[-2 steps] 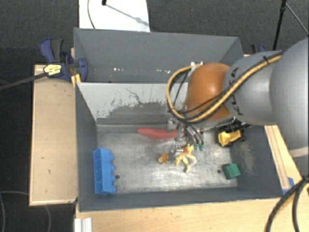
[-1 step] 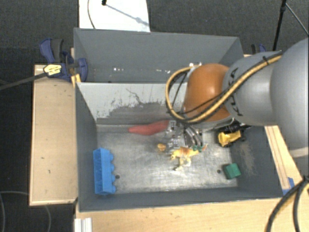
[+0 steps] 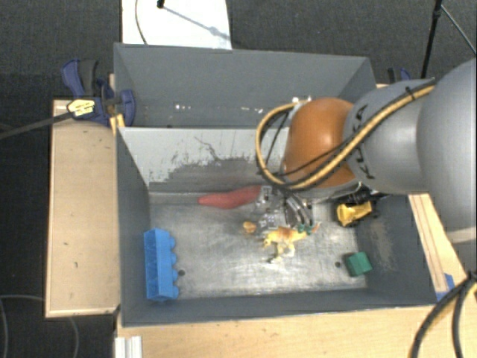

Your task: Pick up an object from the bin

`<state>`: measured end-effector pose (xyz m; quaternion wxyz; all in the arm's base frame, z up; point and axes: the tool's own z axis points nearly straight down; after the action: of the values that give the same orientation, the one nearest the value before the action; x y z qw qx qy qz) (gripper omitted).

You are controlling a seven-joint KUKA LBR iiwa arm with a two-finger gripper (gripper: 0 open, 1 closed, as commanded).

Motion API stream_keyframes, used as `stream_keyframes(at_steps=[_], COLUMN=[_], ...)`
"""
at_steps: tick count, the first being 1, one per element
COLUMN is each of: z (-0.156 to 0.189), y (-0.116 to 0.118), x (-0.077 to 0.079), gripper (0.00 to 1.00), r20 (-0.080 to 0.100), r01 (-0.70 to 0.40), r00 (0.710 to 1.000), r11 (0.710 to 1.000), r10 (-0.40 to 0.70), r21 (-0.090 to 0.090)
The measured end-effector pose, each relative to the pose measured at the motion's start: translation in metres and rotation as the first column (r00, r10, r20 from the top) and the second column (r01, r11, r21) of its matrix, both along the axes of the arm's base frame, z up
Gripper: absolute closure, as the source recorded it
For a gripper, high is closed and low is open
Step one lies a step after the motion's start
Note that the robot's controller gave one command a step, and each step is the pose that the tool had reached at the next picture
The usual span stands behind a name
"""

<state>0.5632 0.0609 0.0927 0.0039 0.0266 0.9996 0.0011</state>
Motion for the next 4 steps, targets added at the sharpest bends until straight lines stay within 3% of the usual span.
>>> stream_keyframes(at_steps=[1, 2, 3, 4], z=[0.043, 0.069, 0.087, 0.075], y=[0.011, 0.003, -0.006, -0.083], x=[0.011, -0.004, -0.031, 0.008], gripper=[1.0, 1.0, 1.0, 0.0], r20=[-0.011, 0.001, -0.012, -0.005], r01=[-0.007, 0.005, -0.101, -0.459], r00=[1.0, 1.0, 0.995, 0.888], r11=[1.0, 1.0, 0.995, 0.888], r10=[0.007, -0.005, 0.101, 0.459], r21=[-0.002, 0.0, -0.002, -0.003])
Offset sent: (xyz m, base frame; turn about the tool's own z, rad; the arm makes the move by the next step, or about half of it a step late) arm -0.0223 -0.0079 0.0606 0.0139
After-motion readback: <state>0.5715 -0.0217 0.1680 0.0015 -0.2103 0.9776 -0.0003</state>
